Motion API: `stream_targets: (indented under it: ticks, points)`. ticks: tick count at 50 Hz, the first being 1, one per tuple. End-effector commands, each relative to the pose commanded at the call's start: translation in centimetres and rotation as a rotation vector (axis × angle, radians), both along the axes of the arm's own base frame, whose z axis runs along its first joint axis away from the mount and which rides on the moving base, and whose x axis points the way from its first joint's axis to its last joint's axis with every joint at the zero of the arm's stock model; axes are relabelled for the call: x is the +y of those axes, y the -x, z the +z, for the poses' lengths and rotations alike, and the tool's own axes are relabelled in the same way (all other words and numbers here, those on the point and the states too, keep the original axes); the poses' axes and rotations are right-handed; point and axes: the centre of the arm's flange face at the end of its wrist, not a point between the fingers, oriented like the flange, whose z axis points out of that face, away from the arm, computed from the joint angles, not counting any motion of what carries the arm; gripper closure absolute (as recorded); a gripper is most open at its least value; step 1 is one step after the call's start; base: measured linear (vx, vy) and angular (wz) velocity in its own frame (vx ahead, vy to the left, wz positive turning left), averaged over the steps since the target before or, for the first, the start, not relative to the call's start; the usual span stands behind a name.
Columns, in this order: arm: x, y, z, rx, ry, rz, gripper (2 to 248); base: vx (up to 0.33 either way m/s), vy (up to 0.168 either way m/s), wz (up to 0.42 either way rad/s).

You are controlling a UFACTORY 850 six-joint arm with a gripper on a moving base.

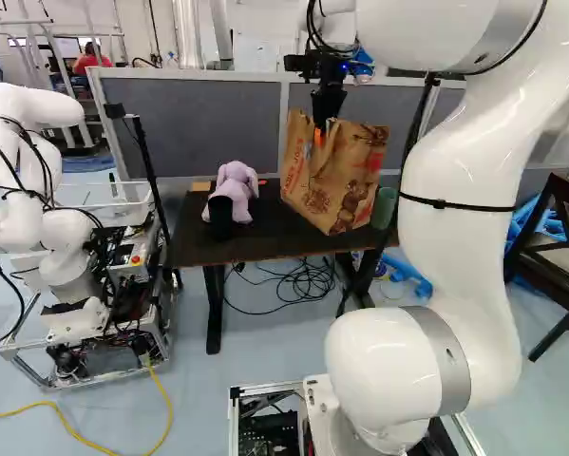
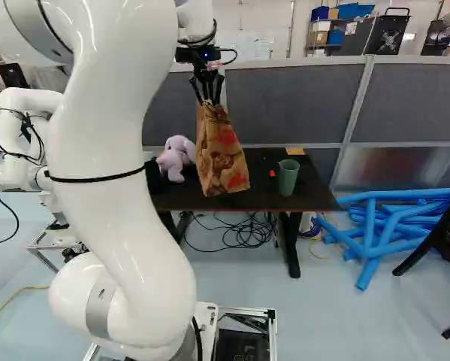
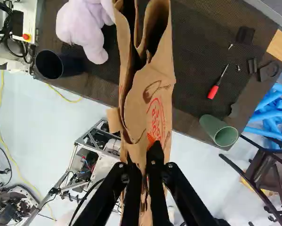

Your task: Pick up the bag on the ground and place it on the table

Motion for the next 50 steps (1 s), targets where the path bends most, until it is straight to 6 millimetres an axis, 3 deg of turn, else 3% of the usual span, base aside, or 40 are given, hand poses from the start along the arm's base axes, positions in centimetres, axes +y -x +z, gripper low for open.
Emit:
stream_targets:
  ticks: [50]
  points:
    - [-0.4, -11.3, -7.8, -0.022, 0.001, 0.002, 229, 0.0, 0.0, 0.0]
